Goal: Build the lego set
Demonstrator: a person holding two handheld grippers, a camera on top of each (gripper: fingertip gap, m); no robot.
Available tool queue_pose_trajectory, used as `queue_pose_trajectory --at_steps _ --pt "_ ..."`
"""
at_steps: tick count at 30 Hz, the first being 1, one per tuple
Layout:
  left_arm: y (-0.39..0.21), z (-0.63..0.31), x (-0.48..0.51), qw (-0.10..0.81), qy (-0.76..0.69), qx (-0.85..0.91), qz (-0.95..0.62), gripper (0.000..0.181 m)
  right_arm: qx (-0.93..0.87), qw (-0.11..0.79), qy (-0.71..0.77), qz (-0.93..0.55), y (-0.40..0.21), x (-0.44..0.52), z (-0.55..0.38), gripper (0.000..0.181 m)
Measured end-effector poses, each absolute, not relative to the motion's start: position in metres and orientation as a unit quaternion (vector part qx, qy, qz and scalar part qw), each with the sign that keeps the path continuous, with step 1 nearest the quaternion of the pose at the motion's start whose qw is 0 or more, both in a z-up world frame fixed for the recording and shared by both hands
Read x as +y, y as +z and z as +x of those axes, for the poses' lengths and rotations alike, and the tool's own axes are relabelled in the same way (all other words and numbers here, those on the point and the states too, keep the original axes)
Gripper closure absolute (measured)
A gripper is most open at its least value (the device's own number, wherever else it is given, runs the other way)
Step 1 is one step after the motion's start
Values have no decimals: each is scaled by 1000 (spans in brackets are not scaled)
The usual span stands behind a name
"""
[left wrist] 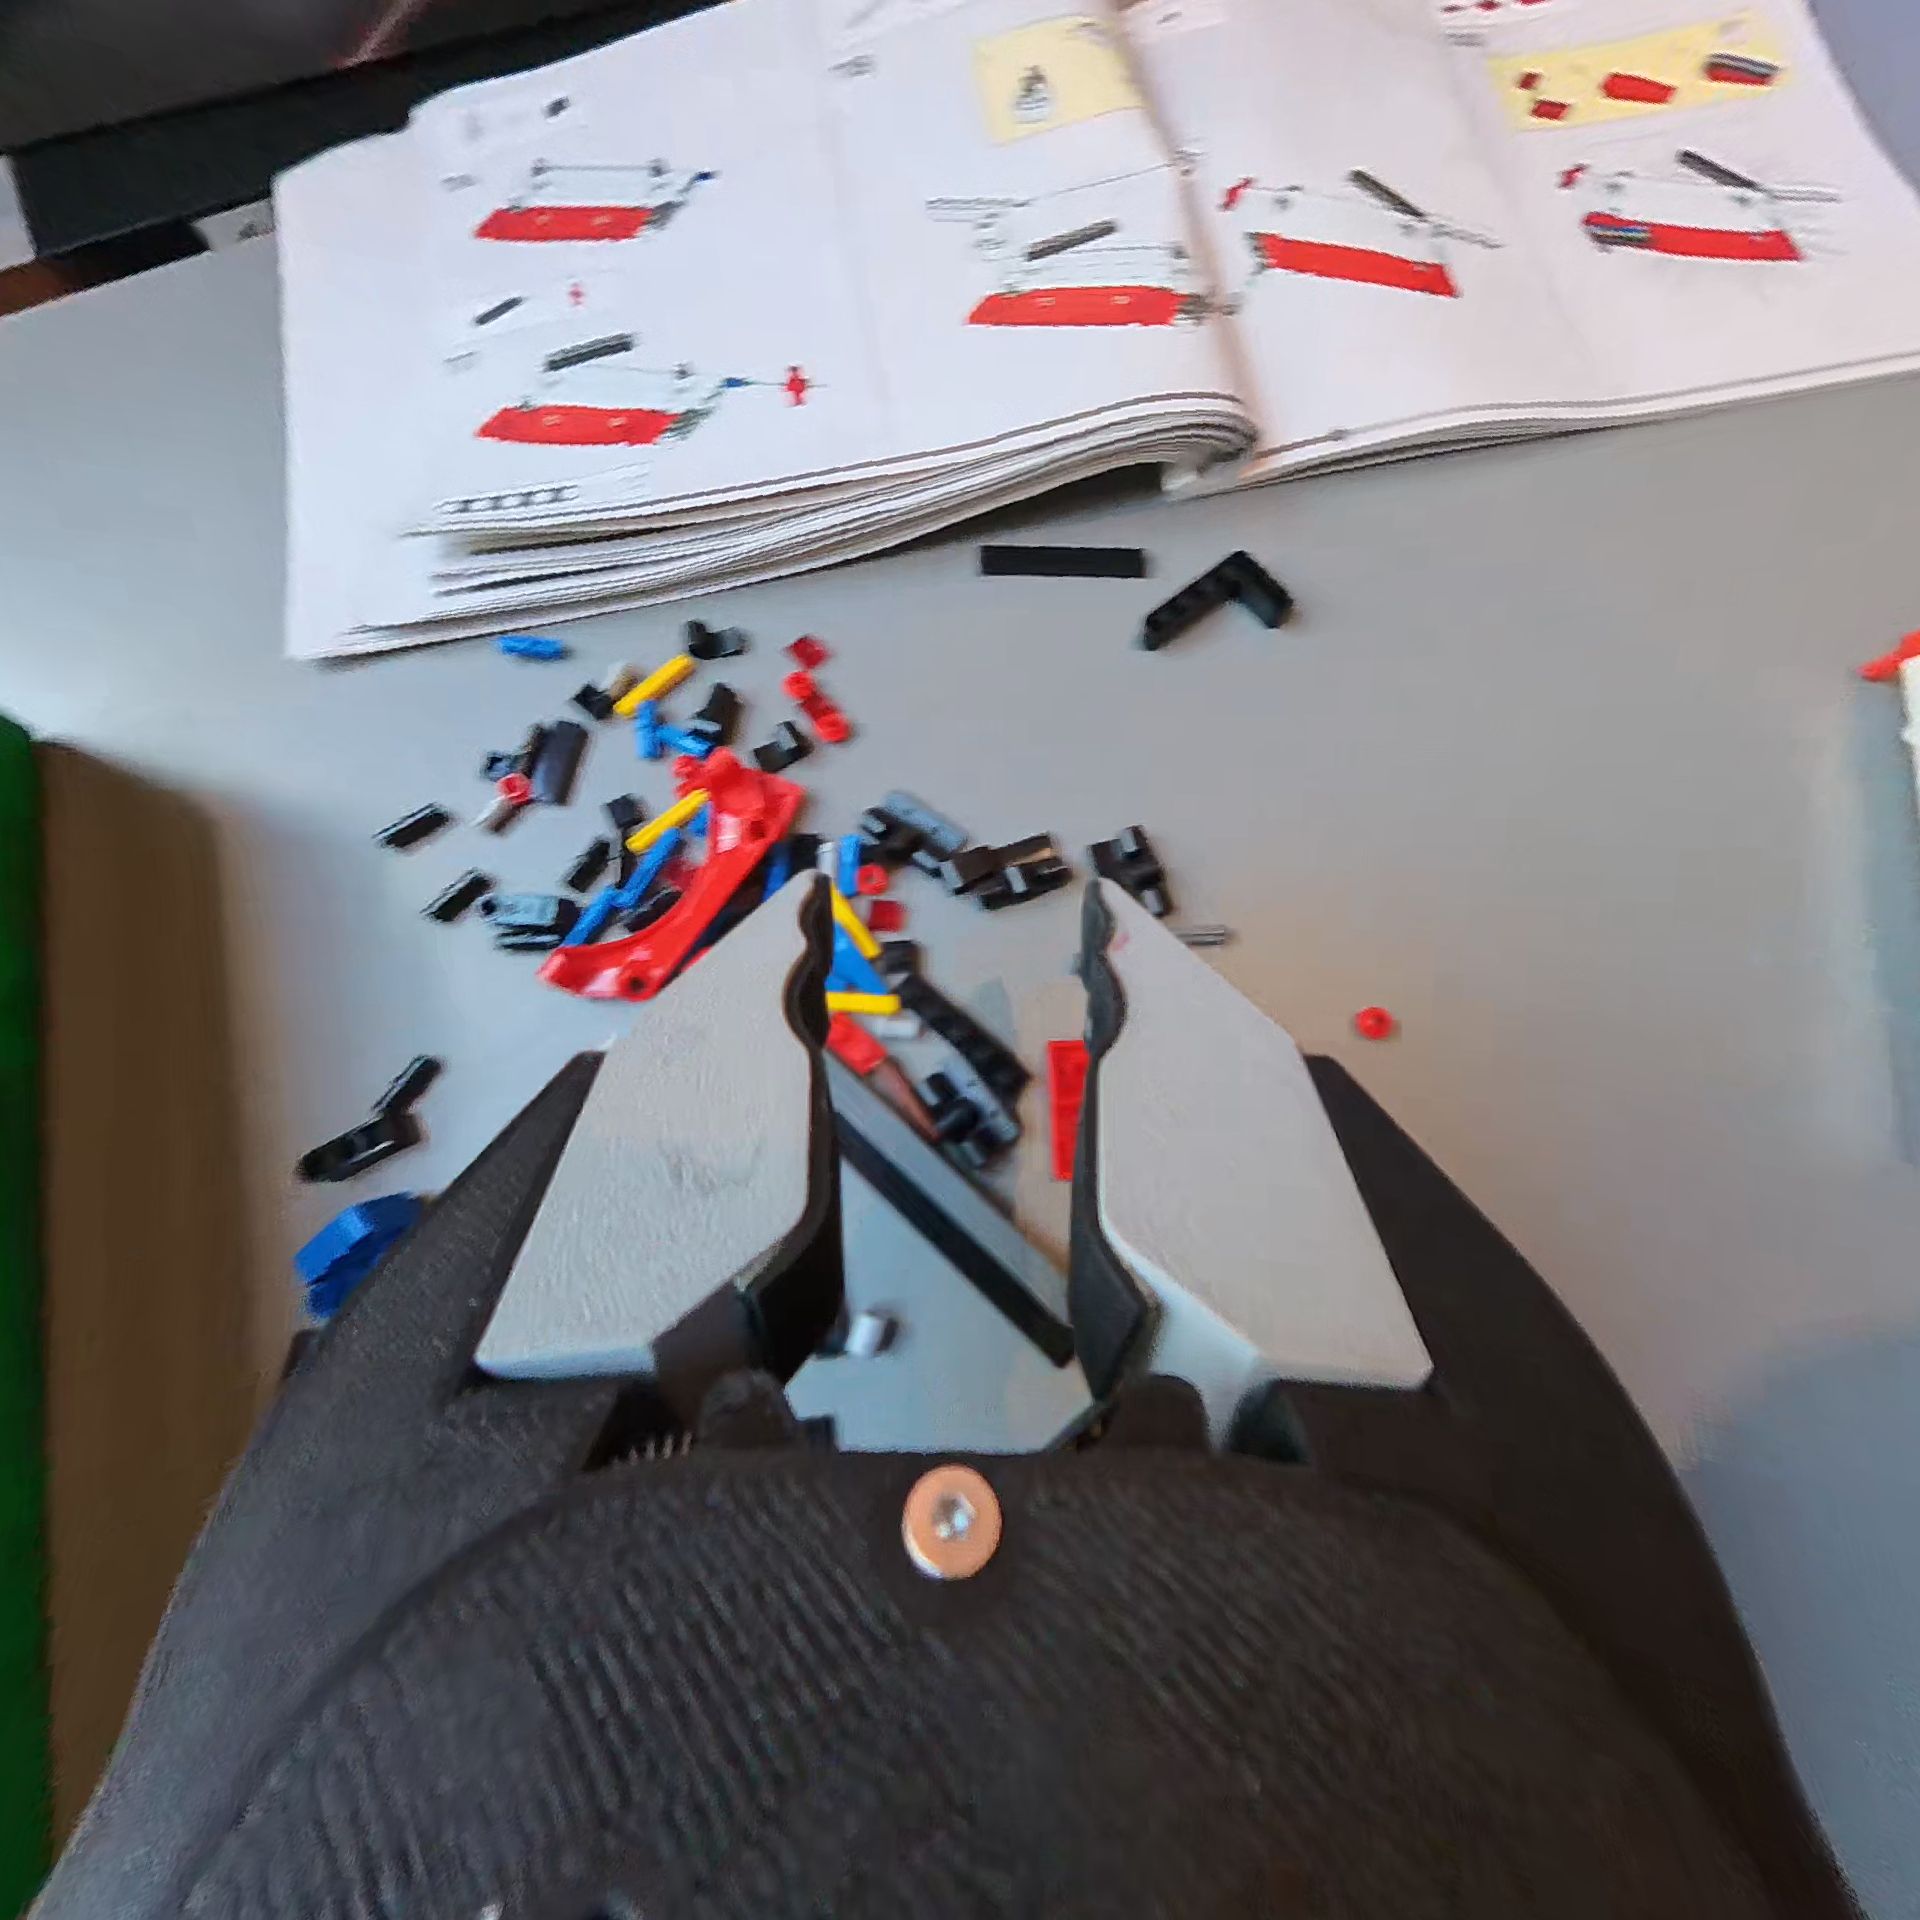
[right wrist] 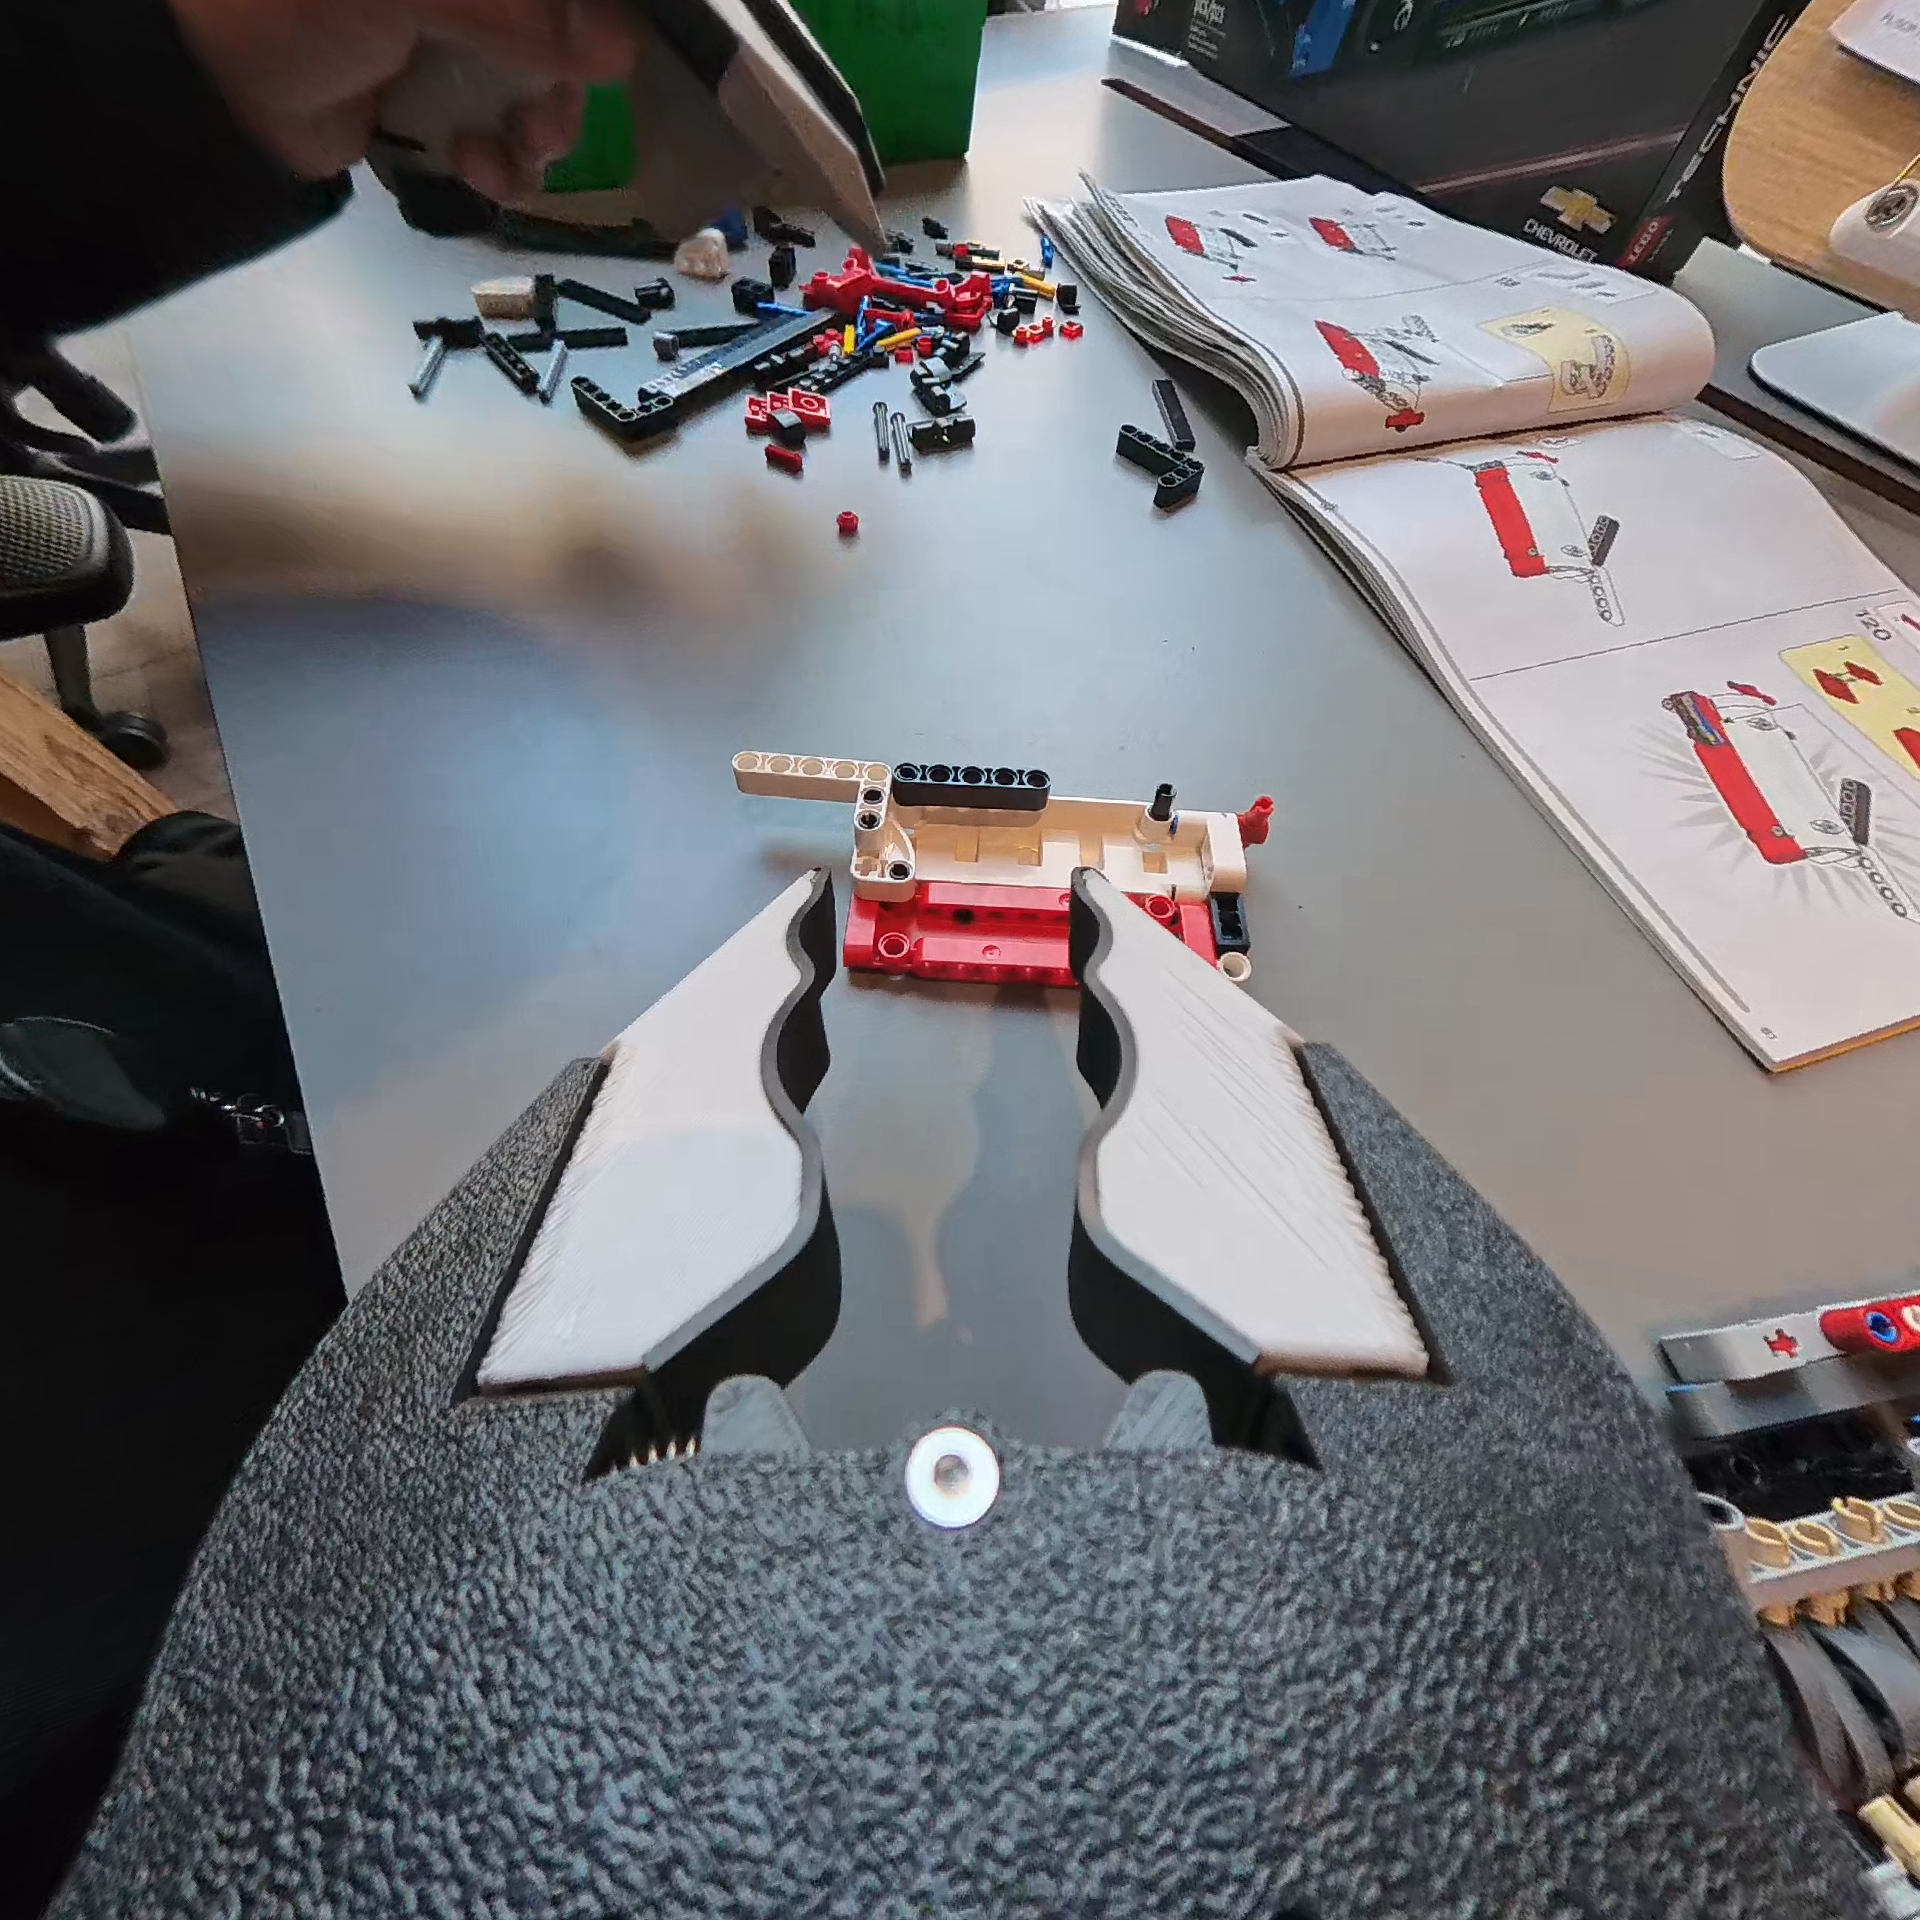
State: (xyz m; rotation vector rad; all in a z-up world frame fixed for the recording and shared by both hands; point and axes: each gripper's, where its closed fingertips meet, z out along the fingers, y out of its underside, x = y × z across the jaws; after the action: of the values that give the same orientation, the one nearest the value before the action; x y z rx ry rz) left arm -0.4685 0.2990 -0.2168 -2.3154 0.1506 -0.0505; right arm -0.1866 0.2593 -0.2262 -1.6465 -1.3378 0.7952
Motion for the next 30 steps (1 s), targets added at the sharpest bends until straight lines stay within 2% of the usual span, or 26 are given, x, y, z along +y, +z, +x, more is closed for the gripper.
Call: queue_pose_trajectory --at_steps 3,5,12,20,30 --pt "-217 -487 298 394 -2 54 -917 139 -536 425 315 -658 -227 260 -188 137" --pt "-219 -489 300 389 -4 63 -919 147 -538 427 311 -657 -227 260 -188 138" --pt "-222 -500 307 381 11 70 -922 153 -538 435 302 -656 -227 260 -188 140" --pt "-215 -539 303 378 16 26 -925 151 -542 437 297 -654 -227 259 -188 142" --pt "-227 -528 293 371 7 45 -927 151 -536 431 316 -653 -224 243 -184 143"
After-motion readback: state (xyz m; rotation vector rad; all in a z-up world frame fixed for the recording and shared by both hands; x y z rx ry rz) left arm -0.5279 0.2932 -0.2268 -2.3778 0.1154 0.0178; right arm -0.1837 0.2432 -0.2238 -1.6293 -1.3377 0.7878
